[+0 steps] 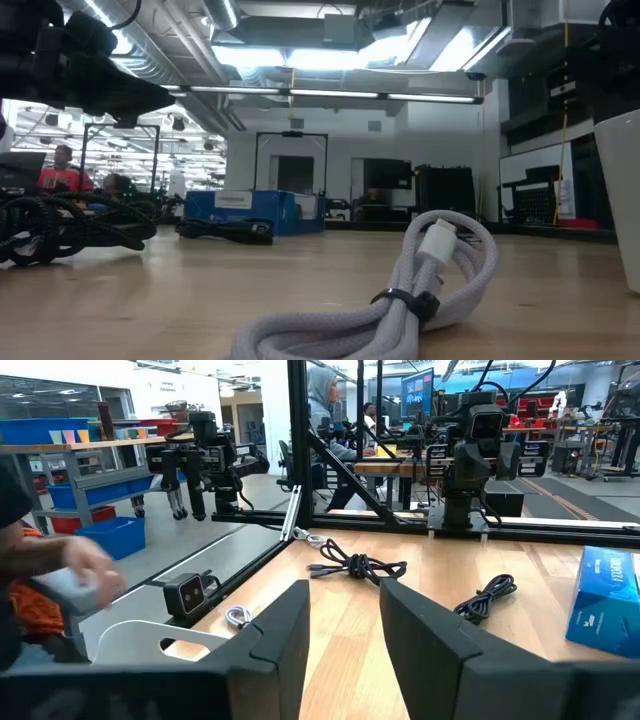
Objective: Pick and place USB-C Cables
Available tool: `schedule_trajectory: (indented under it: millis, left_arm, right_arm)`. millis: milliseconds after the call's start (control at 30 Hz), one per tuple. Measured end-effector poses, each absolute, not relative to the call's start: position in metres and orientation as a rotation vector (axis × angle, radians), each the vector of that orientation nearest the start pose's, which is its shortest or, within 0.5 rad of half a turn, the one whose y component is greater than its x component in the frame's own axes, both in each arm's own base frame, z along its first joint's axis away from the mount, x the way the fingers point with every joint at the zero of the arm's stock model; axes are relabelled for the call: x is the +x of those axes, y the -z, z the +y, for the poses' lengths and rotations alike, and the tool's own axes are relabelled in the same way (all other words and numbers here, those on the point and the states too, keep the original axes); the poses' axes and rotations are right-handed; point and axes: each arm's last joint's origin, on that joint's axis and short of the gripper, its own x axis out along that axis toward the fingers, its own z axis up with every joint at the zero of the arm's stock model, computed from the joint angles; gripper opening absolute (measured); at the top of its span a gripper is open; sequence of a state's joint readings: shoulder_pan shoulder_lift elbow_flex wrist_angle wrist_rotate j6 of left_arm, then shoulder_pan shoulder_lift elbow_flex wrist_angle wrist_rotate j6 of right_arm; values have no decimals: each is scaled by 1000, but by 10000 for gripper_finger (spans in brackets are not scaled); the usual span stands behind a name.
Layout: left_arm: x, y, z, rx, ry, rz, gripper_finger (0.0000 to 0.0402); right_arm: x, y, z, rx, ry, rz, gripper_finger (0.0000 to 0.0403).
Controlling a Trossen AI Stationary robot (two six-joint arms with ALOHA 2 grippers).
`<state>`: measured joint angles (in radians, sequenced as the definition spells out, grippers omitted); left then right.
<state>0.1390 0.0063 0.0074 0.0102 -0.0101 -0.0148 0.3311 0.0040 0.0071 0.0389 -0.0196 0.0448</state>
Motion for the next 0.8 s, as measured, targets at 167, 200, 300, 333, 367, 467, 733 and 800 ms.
schedule_trajectory:
  millis: [167,200,300,333,367,467,733,800]
  left_arm:
    - [97,-167,14,-14,-149,-13,99]
    - [97,-167,14,-14,-149,-12,99]
    - [97,-167,14,-14,-149,-13,99]
    - [97,-167,14,-14,-149,-13,99]
    - [97,-167,14,-14,-149,-13,99]
    - [97,-167,14,-14,-149,-13,99]
    - [96,-167,15,-13,-196,-23,99]
    - [96,-168,16,-13,-222,-29,99]
  right_arm:
    - [92,-169,32,51,-351,-34,129]
    - [92,-169,32,51,-352,-34,129]
    - [92,-169,32,51,-352,-34,129]
    - [92,-169,32,51,-351,-34,129]
    - [92,-169,32,51,-351,-35,129]
    - [92,-171,32,2,-347,-56,129]
    - [91,-180,32,-123,-344,-182,129]
    - [90,-185,33,-126,-377,-231,129]
